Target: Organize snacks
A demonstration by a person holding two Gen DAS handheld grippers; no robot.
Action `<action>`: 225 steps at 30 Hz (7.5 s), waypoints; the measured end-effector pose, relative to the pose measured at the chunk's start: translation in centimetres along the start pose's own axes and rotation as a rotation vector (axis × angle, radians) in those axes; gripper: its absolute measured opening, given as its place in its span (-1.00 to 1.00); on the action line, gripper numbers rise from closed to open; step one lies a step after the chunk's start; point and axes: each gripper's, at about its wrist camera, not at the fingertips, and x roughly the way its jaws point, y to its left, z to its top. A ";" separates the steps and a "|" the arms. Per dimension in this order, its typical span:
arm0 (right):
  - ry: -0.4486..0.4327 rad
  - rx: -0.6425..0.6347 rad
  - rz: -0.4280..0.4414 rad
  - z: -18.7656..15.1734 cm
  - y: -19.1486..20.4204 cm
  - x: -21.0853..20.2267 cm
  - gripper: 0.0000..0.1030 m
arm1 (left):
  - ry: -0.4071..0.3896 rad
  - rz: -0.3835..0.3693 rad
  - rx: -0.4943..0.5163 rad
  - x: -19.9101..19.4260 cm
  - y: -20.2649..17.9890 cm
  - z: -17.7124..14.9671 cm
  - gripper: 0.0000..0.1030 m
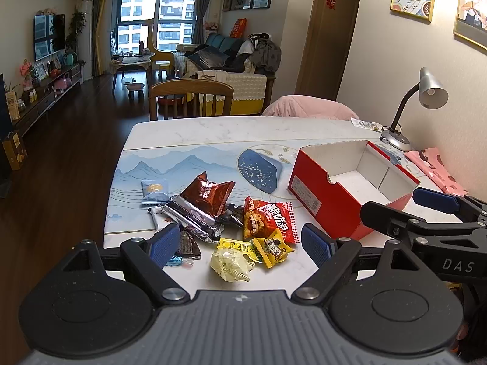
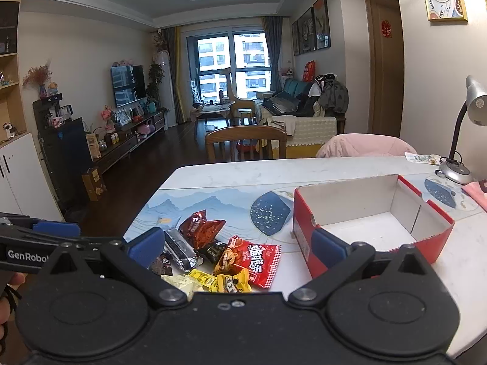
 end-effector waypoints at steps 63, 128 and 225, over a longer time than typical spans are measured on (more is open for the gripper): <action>0.317 -0.186 0.165 -3.4 -2.5 12.1 0.65 | 0.234 0.169 -0.213 11.3 3.5 -2.0 0.69; 0.347 -0.289 0.189 -5.2 -0.4 14.5 -0.62 | 0.354 0.053 -0.114 15.8 2.3 -2.6 -0.24; 0.413 -0.032 0.068 3.8 -28.0 16.4 -0.11 | 0.405 -0.066 0.134 29.4 -24.9 8.6 -0.03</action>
